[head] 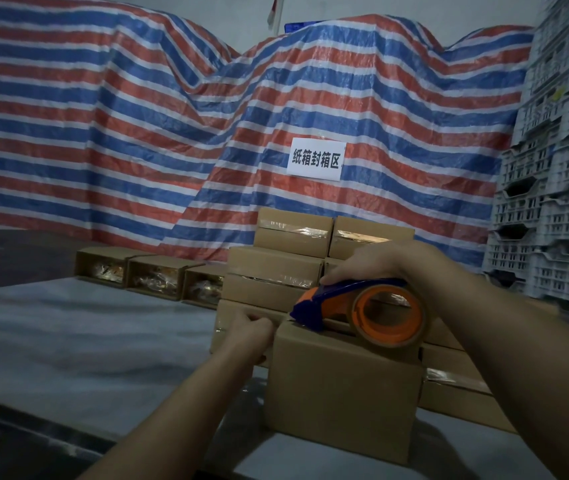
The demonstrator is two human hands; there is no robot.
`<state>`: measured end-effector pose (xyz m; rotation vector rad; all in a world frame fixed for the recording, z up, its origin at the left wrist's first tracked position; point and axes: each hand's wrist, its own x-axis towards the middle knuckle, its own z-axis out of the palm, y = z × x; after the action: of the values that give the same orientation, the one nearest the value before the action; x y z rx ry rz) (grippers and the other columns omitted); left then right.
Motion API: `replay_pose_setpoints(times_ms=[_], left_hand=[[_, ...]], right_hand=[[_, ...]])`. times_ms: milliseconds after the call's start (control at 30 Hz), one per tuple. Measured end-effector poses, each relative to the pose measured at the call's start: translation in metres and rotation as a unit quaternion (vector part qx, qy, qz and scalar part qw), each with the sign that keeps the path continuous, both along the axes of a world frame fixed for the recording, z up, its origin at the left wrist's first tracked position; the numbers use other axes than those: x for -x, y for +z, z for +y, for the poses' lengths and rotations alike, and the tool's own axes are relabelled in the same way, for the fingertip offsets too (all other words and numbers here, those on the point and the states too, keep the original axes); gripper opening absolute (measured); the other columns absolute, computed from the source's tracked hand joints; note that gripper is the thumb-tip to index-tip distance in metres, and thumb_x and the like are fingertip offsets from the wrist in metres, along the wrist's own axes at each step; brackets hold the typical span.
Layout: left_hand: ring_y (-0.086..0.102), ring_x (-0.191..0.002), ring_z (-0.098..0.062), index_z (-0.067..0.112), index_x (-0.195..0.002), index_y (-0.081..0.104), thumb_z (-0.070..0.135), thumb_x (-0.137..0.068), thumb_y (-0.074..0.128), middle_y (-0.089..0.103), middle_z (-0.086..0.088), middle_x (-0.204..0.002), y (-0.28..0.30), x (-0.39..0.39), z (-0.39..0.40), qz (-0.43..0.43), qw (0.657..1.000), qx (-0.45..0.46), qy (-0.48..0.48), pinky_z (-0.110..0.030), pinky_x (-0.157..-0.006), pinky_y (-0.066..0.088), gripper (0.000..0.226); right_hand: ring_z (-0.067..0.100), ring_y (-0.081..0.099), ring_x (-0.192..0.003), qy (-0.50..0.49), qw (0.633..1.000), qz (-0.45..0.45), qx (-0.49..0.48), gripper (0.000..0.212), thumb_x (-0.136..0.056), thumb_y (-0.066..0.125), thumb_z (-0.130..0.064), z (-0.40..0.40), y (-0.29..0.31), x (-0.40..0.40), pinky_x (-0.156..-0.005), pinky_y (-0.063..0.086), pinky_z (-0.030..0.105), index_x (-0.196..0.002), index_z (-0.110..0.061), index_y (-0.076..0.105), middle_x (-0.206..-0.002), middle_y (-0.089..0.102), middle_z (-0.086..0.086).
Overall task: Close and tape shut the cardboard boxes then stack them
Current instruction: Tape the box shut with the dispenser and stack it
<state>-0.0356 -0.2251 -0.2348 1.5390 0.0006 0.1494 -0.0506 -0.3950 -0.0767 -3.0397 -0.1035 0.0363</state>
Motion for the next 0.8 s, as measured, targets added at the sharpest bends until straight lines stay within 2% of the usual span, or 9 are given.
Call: replay_pose_setpoints(times_ms=[67,167,267,367,433,467,567,667,800], left_hand=[[0.061,-0.086,-0.022,0.013,-0.111,0.049,0.013,-0.097,0.049,0.062,-0.011,-0.099,-0.001,0.005,-0.002,0.037,0.999,0.000,-0.026,-0.031,-0.067,0.051,0.014],[0.059,-0.082,-0.021,0.010,-0.096,0.055,0.017,-0.100,0.044,0.063,-0.009,-0.089,0.000,0.010,-0.001,0.064,0.995,-0.041,-0.061,-0.033,-0.074,0.052,0.014],[0.055,-0.082,-0.020,0.012,-0.087,0.055,0.023,-0.101,0.040,0.059,-0.007,-0.085,-0.001,0.013,0.006,0.064,0.988,-0.097,-0.099,-0.030,-0.071,0.048,0.023],[0.050,-0.083,-0.017,0.015,-0.098,0.051,0.029,-0.102,0.043,0.053,-0.005,-0.093,-0.006,0.009,0.014,0.034,0.984,-0.157,-0.072,-0.030,-0.071,0.043,0.017],[0.047,-0.077,-0.015,0.015,-0.101,0.052,0.029,-0.103,0.043,0.053,-0.005,-0.090,-0.004,0.000,0.018,-0.021,0.989,-0.148,-0.014,-0.030,-0.068,0.039,0.016],[0.045,-0.071,-0.015,0.014,-0.096,0.052,0.031,-0.103,0.041,0.051,-0.004,-0.084,0.001,-0.002,0.019,-0.021,0.991,-0.132,-0.010,-0.030,-0.064,0.036,0.021],[0.038,-0.060,-0.014,0.018,-0.080,0.052,0.045,-0.099,0.045,0.046,-0.001,-0.067,0.014,0.000,0.014,0.035,0.988,-0.101,-0.109,-0.026,-0.056,0.031,0.034],[0.039,-0.056,-0.010,0.023,-0.079,0.054,0.054,-0.092,0.053,0.050,0.004,-0.061,0.014,0.002,0.008,0.053,0.977,-0.124,-0.162,-0.023,-0.054,0.030,0.034],[0.036,-0.048,-0.007,0.029,-0.070,0.053,0.060,-0.088,0.054,0.047,0.007,-0.057,0.011,-0.003,0.014,0.062,0.971,-0.118,-0.200,-0.023,-0.052,0.026,0.036]], right_hand=[[0.001,0.061,-0.046,0.004,1.000,0.004,-0.008,0.043,-0.093,0.054,-0.064,0.001,0.000,0.001,-0.054,0.044,0.018,-0.092,-0.023,0.067,-0.055,0.068,-0.011],[0.001,0.062,-0.047,0.004,1.000,0.006,-0.017,0.042,-0.093,0.054,-0.063,0.000,-0.001,0.001,-0.050,0.044,0.016,-0.097,-0.023,0.067,-0.056,0.068,-0.011],[0.000,0.061,-0.047,0.012,1.000,0.011,-0.017,0.041,-0.095,0.052,-0.062,0.000,-0.002,0.002,-0.049,0.044,0.015,-0.100,-0.025,0.067,-0.054,0.067,-0.013],[-0.001,0.062,-0.047,0.020,1.000,0.014,-0.010,0.039,-0.096,0.050,-0.062,0.001,-0.002,0.004,-0.049,0.044,0.014,-0.101,-0.027,0.066,-0.055,0.067,-0.014],[-0.001,0.062,-0.047,0.018,1.000,0.016,-0.008,0.039,-0.097,0.049,-0.061,0.001,-0.001,0.003,-0.049,0.044,0.014,-0.103,-0.027,0.066,-0.055,0.067,-0.014],[0.000,0.062,-0.047,0.015,1.000,0.017,-0.014,0.038,-0.097,0.050,-0.060,0.001,-0.002,0.002,-0.049,0.044,0.014,-0.103,-0.026,0.065,-0.055,0.067,-0.013],[-0.001,0.060,-0.044,0.014,0.999,0.022,-0.024,0.038,-0.098,0.049,-0.058,0.002,-0.002,0.002,-0.044,0.044,0.011,-0.102,-0.023,0.064,-0.053,0.066,-0.013],[-0.001,0.059,-0.042,0.014,0.999,0.026,-0.024,0.038,-0.099,0.049,-0.057,0.003,-0.001,0.005,-0.039,0.039,0.007,-0.098,-0.022,0.064,-0.051,0.065,-0.013],[0.001,0.058,-0.049,0.012,0.999,0.035,-0.019,0.043,-0.100,0.048,-0.056,0.004,-0.001,0.005,-0.040,0.040,0.008,-0.117,-0.019,0.065,-0.069,0.066,-0.007]])
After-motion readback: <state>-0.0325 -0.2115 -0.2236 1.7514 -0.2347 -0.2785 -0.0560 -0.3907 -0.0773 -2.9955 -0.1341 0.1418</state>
